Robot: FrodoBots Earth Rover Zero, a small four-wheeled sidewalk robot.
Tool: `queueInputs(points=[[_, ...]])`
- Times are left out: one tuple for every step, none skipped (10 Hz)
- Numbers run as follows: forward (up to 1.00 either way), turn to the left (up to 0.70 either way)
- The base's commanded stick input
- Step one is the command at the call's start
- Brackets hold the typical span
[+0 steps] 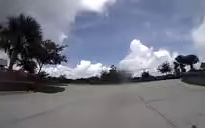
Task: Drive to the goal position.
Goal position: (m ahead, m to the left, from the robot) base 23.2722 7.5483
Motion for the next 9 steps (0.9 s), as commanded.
queueInputs(points=[[0.85, 0.0], [0.85, 0.0], [0.85, 0.0], [0.85, 0.0], [0.85, 0.0], [0.85, 0.0], [0.85, 0.0], [0.85, 0.0], [0.85, 0.0]])
